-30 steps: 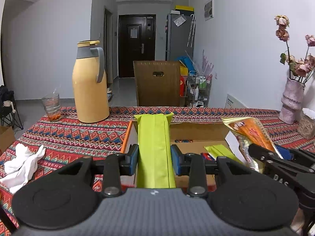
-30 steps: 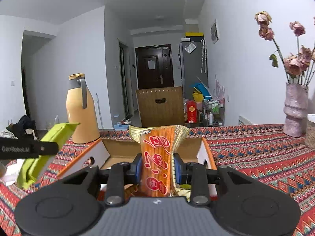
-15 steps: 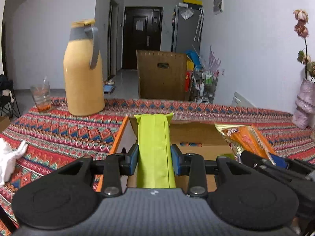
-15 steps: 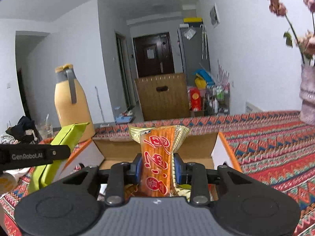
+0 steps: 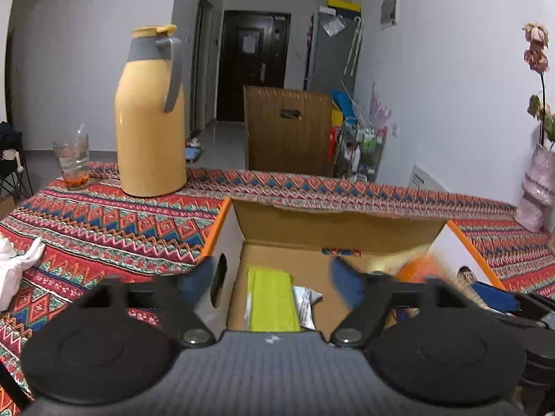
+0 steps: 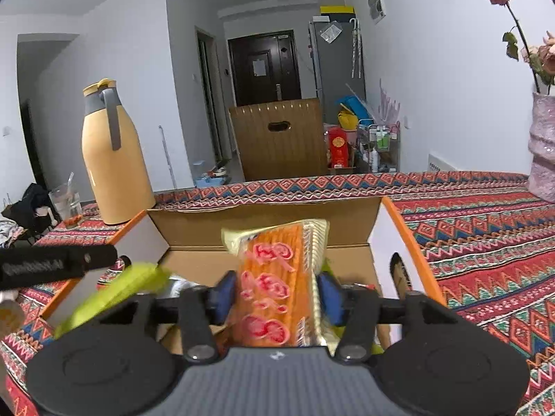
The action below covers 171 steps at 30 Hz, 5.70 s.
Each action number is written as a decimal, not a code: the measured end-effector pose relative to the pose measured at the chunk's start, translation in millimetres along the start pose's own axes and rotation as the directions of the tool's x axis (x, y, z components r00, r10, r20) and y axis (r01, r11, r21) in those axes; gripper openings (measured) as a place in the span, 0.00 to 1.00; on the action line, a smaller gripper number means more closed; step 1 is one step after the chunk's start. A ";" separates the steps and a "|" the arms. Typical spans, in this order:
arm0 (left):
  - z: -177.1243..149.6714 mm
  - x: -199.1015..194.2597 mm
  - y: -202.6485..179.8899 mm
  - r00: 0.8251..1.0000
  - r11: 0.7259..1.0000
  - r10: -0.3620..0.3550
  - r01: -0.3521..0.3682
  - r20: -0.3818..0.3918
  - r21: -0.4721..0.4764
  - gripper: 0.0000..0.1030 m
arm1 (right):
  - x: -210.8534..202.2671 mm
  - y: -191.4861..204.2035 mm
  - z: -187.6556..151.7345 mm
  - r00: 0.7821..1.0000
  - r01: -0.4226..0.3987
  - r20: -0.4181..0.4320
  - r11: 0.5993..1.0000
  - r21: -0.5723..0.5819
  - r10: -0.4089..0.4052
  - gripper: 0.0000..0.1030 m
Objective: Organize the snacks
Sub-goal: 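Release the orange wafer pack and green bar into the box with both grippers, then move both grippers back from the box to the snack pile, then grasp a pink packet with the right gripper while the left gripper grasps a white cookie packet, then carry the pink packet and white cookie packet over the box with both grippers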
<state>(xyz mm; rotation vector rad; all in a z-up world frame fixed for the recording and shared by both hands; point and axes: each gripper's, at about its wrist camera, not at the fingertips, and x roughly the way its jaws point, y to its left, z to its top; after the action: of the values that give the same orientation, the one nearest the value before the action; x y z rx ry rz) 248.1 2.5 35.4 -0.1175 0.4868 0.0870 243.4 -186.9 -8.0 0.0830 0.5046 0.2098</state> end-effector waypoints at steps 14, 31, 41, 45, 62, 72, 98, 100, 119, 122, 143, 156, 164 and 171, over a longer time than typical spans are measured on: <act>4.5 -12.4 8.1 1.000 0.998 0.007 -0.006 0.019 -0.056 1.00 | -19.2 -11.5 1.1 1.000 0.017 0.025 0.999 0.050 -0.018 1.00; 10.2 -77.1 17.6 0.996 0.996 -0.012 0.020 0.087 -0.086 1.00 | -81.7 -4.0 18.1 0.988 0.005 0.155 1.000 0.024 -0.008 1.00; -34.8 -107.1 33.4 1.000 0.999 -0.014 0.015 0.028 -0.036 1.00 | -120.1 -7.3 -17.9 0.994 0.024 0.108 0.999 -0.025 -0.021 1.00; -59.1 -116.2 40.0 1.000 1.000 -0.013 0.013 -0.003 -0.019 1.00 | -131.0 -12.9 -41.6 0.998 0.038 0.059 0.999 -0.033 -0.036 1.00; -125.7 -116.2 46.6 0.996 1.000 -0.011 0.013 -0.093 0.023 1.00 | -159.7 -25.4 -107.0 0.996 0.028 -0.088 0.998 -0.049 -0.032 1.00; -128.1 -112.0 48.1 0.995 1.000 -0.028 0.029 -0.098 0.002 1.00 | -144.7 -17.6 -111.6 0.987 -0.010 -0.161 0.998 -0.054 0.001 0.98; -127.1 -108.0 50.9 0.992 1.000 -0.013 0.009 -0.129 -0.026 1.00 | -146.2 -4.9 -124.7 0.992 0.005 -0.126 0.995 -0.104 -0.018 0.60; -124.9 -110.8 48.7 0.992 1.000 -0.013 0.011 -0.128 -0.016 1.00 | -155.0 -5.1 -125.1 0.995 0.008 -0.103 0.995 -0.100 -0.018 0.60; -136.8 -114.8 -33.2 0.958 0.989 -0.082 0.113 -0.273 0.099 1.00 | -194.6 -31.3 -134.9 1.000 0.015 -0.009 0.999 -0.037 -0.015 0.60; -142.9 -108.8 -39.4 0.952 0.990 -0.060 0.096 -0.300 0.105 1.00 | -198.2 -35.9 -138.3 1.000 0.012 0.000 1.000 -0.028 -0.012 0.60; -152.2 -115.2 -44.8 0.956 0.991 -0.040 0.074 -0.291 0.107 0.69 | -207.0 -39.2 -149.9 1.000 -0.013 0.002 1.000 -0.019 0.013 0.61; -147.1 -138.2 -35.5 0.968 0.988 -0.087 0.114 -0.235 0.105 0.56 | -216.4 -28.8 -149.6 1.000 -0.003 0.010 0.999 -0.048 0.004 0.61; -128.7 -154.4 -31.9 0.981 0.986 -0.106 0.124 -0.160 0.109 0.56 | -218.0 -23.0 -141.5 1.000 0.009 0.030 0.998 -0.065 -0.007 0.61; -101.9 -156.0 -29.7 0.989 0.987 -0.115 0.125 -0.097 0.105 0.56 | -211.5 -19.7 -124.4 0.998 0.020 0.063 0.997 -0.075 -0.015 0.61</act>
<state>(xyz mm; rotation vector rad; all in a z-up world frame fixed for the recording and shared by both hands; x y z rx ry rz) 67.0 -49.1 22.2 -0.0414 0.5730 -0.0642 5.5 -249.1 -19.6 0.0109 0.4346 0.2085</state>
